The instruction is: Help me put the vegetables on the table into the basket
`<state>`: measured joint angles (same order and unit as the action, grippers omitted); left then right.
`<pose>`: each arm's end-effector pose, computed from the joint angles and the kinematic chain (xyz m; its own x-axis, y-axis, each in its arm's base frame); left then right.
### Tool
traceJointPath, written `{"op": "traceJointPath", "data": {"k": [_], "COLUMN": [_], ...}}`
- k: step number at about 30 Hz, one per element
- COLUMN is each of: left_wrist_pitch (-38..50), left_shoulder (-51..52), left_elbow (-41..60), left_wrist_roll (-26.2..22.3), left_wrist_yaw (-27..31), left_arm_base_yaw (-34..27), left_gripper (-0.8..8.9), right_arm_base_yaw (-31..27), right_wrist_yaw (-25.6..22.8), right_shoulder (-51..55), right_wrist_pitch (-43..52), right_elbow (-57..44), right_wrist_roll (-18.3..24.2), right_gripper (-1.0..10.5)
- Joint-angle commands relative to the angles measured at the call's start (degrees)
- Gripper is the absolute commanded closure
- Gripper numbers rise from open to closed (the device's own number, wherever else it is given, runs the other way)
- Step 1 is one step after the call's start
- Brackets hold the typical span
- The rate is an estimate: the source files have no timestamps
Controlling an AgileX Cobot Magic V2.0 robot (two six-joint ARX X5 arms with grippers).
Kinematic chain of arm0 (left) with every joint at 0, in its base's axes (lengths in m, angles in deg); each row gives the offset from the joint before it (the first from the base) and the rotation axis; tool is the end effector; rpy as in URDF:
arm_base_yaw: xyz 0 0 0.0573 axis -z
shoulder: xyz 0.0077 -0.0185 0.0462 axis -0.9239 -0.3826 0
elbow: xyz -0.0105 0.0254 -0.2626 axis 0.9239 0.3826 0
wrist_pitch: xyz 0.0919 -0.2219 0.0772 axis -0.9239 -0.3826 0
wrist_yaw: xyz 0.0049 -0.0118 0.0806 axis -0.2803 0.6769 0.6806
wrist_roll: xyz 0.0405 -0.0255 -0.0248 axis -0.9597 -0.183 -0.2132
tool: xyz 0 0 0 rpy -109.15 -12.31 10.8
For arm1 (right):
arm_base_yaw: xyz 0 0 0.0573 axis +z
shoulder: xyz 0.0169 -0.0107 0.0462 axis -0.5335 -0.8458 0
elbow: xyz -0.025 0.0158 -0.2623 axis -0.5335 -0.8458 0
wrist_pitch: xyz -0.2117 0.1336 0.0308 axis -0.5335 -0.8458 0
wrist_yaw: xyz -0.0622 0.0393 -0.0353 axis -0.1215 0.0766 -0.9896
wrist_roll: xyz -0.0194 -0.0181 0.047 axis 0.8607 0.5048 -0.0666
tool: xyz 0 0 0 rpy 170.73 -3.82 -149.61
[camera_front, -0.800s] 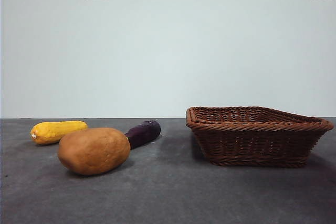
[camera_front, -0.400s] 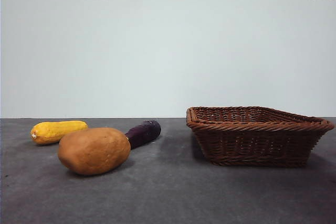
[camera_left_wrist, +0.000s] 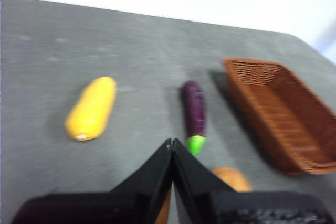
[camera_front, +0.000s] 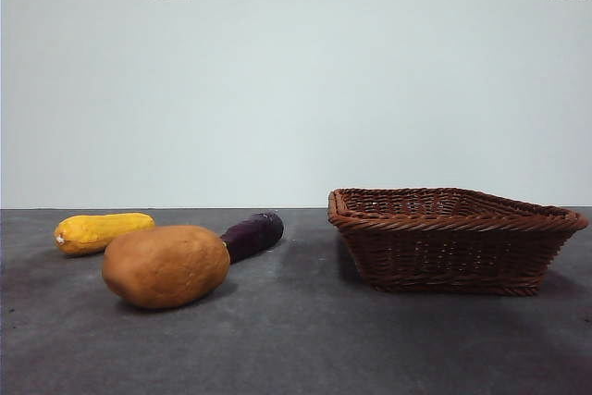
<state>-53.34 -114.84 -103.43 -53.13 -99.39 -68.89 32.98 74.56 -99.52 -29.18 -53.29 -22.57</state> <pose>0.1335 -0.0095 0.2385 0.8647 -0.4225 -0.2716 0.3408 0.8908 -0.3006 0.0974 0.0075 0.2459 0.9591 0.2232 -0.1739 -0.1433 0.9131 0.3818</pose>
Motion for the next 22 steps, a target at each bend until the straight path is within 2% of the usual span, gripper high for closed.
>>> {"op": "traceJointPath", "data": {"k": [1, 5, 8, 13, 19, 22], "left_wrist_pitch": [-0.55, -5.49, -10.34, -14.91, -15.96, -17.92], "left_shoulder": [-7.15, -15.93, -21.62, -28.81, -31.43, -31.89], "left_elbow": [-4.57, -11.56, -16.72, -23.85, -25.51, -25.51], "left_wrist_roll": [0.35, 0.33, 0.33, 0.31, -1.31, -2.91], "left_wrist_yaw": [-6.75, -13.51, -16.28, -16.11, -16.11, -16.13], "left_arm_base_yaw": [-0.15, -0.09, -0.07, -0.07, -0.07, -0.07], "left_gripper": [8.18, 8.17, 8.17, 8.17, 8.17, 8.17], "right_arm_base_yaw": [0.0, 0.0, 0.0, 0.0, 0.0, 0.0], "right_wrist_yaw": [2.75, 6.27, 8.85, 9.42, 8.85, 10.36], "right_shoulder": [-5.73, -14.64, -22.18, -35.58, -47.89, -54.75], "right_wrist_pitch": [-1.6, -7.78, -13.18, -22.23, -23.96, -29.66], "right_elbow": [3.61, 10.12, 15.56, 26.27, 36.65, 42.71], "right_wrist_roll": [-0.17, 0.17, 3.56, 5.88, 5.97, 9.33], "right_gripper": [9.5, 9.5, 9.5, 9.5, 9.5, 9.4]}}
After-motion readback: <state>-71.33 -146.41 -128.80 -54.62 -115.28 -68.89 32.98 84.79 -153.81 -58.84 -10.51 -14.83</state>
